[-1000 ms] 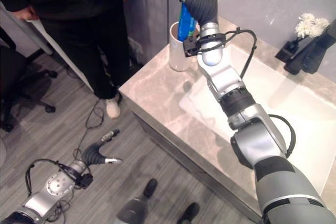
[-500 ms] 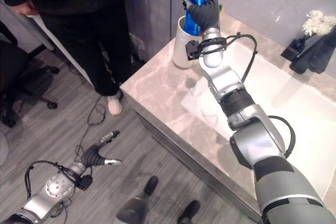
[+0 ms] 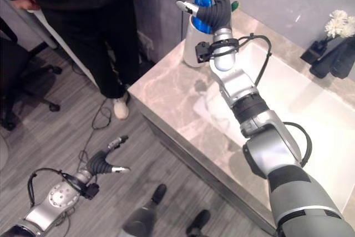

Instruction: Put brush and paste in cup on sink, flatten towel.

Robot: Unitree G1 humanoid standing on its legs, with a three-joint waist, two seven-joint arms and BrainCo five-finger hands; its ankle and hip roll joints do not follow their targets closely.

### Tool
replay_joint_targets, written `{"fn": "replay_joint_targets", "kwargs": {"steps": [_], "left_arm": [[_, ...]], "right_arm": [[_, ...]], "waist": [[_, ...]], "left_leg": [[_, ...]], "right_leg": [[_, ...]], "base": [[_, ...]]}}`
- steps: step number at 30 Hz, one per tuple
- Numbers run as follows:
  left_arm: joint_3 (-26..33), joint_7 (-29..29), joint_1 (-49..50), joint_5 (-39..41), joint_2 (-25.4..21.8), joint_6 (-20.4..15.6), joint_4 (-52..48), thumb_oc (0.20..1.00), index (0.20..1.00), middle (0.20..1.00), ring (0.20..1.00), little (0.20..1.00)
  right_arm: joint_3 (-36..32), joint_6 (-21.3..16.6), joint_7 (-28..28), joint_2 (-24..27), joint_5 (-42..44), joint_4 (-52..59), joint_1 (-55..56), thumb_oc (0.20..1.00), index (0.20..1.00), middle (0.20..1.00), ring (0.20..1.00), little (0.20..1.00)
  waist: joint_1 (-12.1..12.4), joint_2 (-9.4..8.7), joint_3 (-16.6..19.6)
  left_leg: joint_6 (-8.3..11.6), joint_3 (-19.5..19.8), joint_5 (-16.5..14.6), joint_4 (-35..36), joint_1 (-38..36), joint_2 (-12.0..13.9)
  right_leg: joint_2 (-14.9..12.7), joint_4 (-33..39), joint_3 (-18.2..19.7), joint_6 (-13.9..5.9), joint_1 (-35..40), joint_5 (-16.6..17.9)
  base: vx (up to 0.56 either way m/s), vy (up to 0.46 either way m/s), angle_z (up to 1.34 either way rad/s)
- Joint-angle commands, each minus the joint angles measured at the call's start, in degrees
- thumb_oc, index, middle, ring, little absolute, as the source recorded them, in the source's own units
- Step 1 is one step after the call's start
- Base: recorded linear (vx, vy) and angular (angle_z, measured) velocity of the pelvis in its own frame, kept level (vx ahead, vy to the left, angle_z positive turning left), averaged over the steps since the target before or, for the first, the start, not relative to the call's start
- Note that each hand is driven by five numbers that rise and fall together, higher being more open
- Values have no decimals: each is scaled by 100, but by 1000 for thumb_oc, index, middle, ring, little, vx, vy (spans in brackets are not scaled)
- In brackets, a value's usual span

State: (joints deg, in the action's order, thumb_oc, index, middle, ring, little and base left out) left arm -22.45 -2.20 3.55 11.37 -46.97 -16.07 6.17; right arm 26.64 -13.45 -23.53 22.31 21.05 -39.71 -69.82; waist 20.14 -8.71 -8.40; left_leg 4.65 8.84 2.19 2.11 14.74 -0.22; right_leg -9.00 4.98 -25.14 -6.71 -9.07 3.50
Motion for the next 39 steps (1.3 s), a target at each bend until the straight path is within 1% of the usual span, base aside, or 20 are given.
{"fn": "replay_joint_targets", "kwargs": {"steps": [1, 12, 16, 17, 20, 23, 24, 25, 26, 27, 28, 29, 30, 31, 32, 33, 36, 37, 38, 39], "left_arm": [[130, -143, 65, 98, -209, -213, -32, 1000, 1000, 1000, 1000, 1000], [130, -131, 67, 43, -275, -184, -57, 1000, 1000, 1000, 1000, 1000], [109, -124, 43, 26, -308, -175, -64, 1000, 1000, 1000, 1000, 1000], [-14, -138, -36, -62, -245, -174, 236, 1000, 1000, 1000, 1000, 1000], [-41, -138, -101, -156, -221, -150, 284, 1000, 1000, 1000, 1000, 1000], [-150, -177, -162, -385, -37, -121, 682, 1000, 1000, 1000, 1000, 1000], [-168, -181, -168, -394, -33, -122, 687, 1000, 1000, 1000, 1000, 1000], [-54, -171, -63, -496, 68, -103, 640, 1000, 1000, 1000, 1000, 1000], [-60, -172, -61, -497, 63, -103, 638, 1000, 1000, 1000, 1000, 1000], [54, -152, 42, -562, 173, -99, 602, 1000, 1000, 1000, 1000, 1000], [32, -151, 63, -570, 152, -96, 591, 1000, 1000, 1000, 1000, 1000], [87, -126, 120, -599, 187, -87, 555, 1000, 1000, 1000, 1000, 1000], [231, -85, 261, -653, 315, -110, 524, 1000, 1000, 1000, 1000, 1000], [203, -82, 278, -660, 288, -109, 514, 1000, 1000, 1000, 1000, 1000], [273, -82, 344, -730, 340, -100, 494, 1000, 1000, 1000, 1000, 1000], [437, -63, 475, -812, 433, -105, 480, 1000, 1000, 1000, 1000, 1000], [655, -74, 675, -978, 523, -67, 449, 1000, 1000, 1000, 1000, 1000], [732, -76, 757, -982, 556, -65, 407, 1000, 1000, 1000, 1000, 1000], [851, -70, 878, -998, 615, -48, 375, 1000, 1000, 1000, 1000, 1000], [840, -64, 890, -1002, 599, -44, 360, 1000, 1000, 1000, 1000, 1000]], "right_arm": [[-31, -310, -36, 200, -117, 634, -134, 1000, 1000, 1000, 1000, 1000], [-152, -352, -84, 128, -211, 1167, 51, 1000, 1000, 1000, 1000, 1000], [-211, -362, -146, 173, -305, 1360, 97, 1000, 1000, 1000, 1000, 1000], [-301, -378, -213, 263, -416, 1566, 139, 1000, 1000, 1000, 1000, 1000], [-495, -424, -301, 519, -581, 2088, 317, 1000, 1000, 1000, 1000, 1000], [-819, -486, -373, 925, -855, 2875, 740, 1000, 1000, 1000, 1000, 1000], [-837, -467, -377, 935, -868, 2924, 786, 1000, 1000, 1000, 1000, 1000], [-1365, -506, -461, 1309, -1280, 3763, 1524, 1000, 1000, 1000, 1000, 1000], [-1376, -497, -460, 1308, -1284, 3780, 1545, 1000, 1000, 1000, 1000, 1000], [-1788, -560, -518, 1545, -1559, 4182, 2066, 1000, 1000, 1000, 1000, 1000], [-1847, -527, -513, 1532, -1580, 4276, 2179, 1000, 1000, 1000, 1000, 1000], [-2095, -551, -559, 1662, -1726, 4425, 2468, 1000, 1000, 1000, 1000, 1000], [-2672, -592, -674, 1887, -2048, 4743, 3168, 1000, 1000, 1000, 1000, 1000], [-2745, -565, -665, 1862, -2068, 4842, 3296, 1000, 1000, 1000, 1000, 1000], [-3076, -544, -719, 1981, -2241, 4904, 3700, 1000, 1000, 1000, 1000, 1000], [-3681, -542, -891, 2102, -2581, 5022, 4407, 1000, 1000, 1000, 1000, 1000], [-4872, -538, -1172, 2024, -2900, 5227, 5597, 1000, 1000, 1000, 1000, 1000], [-5243, -541, -1299, 1920, -2944, 5221, 5941, 1000, 1000, 1000, 1000, 1000], [-5758, -525, -1585, 1704, -2957, 5032, 6274, 1000, 1000, 1000, 1000, 1000], [-5780, -543, -1603, 1694, -2953, 5036, 6317, 1000, 1000, 1000, 1000, 1000]], "waist": [[75, -200, 20], [55, -335, 63], [49, -343, 99], [20, -340, 131], [-42, -320, 186], [-175, -292, 261], [-164, -289, 263], [-325, -232, 355], [-318, -236, 358], [-468, -181, 406], [-441, -195, 423], [-507, -177, 451], [-703, -122, 505], [-671, -144, 532], [-771, -122, 566], [-965, -94, 613], [-1248, -66, 700], [-1330, -58, 753], [-1504, 0, 799], [-1480, -8, 808]], "left_leg": [[-184, -296, 236, 289, 129, -323], [-168, -366, 215, 289, 66, -247], [-161, -373, 213, 289, 34, -224], [-155, -375, 207, 289, 5, -210], [-144, -407, 200, 289, -45, -185], [-127, -470, 184, 289, -131, -142], [-125, -469, 181, 289, -137, -139], [-122, -568, 152, 289, -238, -93], [-122, -570, 150, 289, -240, -92], [-122, -648, 130, 289, -301, -70], [-120, -652, 124, 289, -315, -65], [-125, -685, 110, 289, -349, -49], [-126, -773, 79, 289, -435, -12], [-127, -777, 80, 289, -436, -11], [-136, -843, 60, 289, -491, 6], [-143, -926, -8, 289, -587, 40], [-205, -1060, 3, 289, -687, 49], [-225, -1081, -58, 289, -731, 58], [-267, -1149, -91, 289, -790, 47], [-272, -1153, -96, 289, -795, 47]], "right_leg": [[-410, -26, 314, -535, 761, 726], [-330, -13, 397, -519, 759, 712], [-313, -21, 397, -511, 779, 707], [-311, -26, 397, -514, 805, 703], [-312, -30, 415, -514, 838, 692], [-293, -35, 444, -503, 887, 620], [-291, -36, 443, -501, 893, 617], [-275, -45, 497, -496, 924, 548], [-274, -45, 499, -496, 925, 547], [-270, -47, 535, -499, 944, 513], [-267, -49, 540, -497, 954, 511], [-256, -45, 567, -497, 961, 479], [-242, -37, 639, -502, 983, 439], [-241, -35, 643, -502, 982, 443], [-230, -41, 700, -509, 992, 419], [-212, -45, 803, -507, 1005, 352], [-229, -69, 951, -510, 960, 411], [-228, -65, 1034, -528, 958, 409], [-237, -91, 1149, -536, 927, 442], [-238, -97, 1155, -540, 926, 441]], "base": [[-18, -3, -9], [-17, -12, -6], [0, 0, 0], [0, 0, 0], [0, 0, 0], [0, 0, 0], [-19, 25, -13], [-15, 22, -19], [-27, 42, -15], [-12, 18, -9], [-17, 21, -6], [-2, 24, -22], [-4, 26, -28], [-5, 31, -24], [12, 21, -20], [-17, 37, -27], [-8, 42, -36], [20, 62, -57], [38, 47, -55], [-3, 63, -40]]}}
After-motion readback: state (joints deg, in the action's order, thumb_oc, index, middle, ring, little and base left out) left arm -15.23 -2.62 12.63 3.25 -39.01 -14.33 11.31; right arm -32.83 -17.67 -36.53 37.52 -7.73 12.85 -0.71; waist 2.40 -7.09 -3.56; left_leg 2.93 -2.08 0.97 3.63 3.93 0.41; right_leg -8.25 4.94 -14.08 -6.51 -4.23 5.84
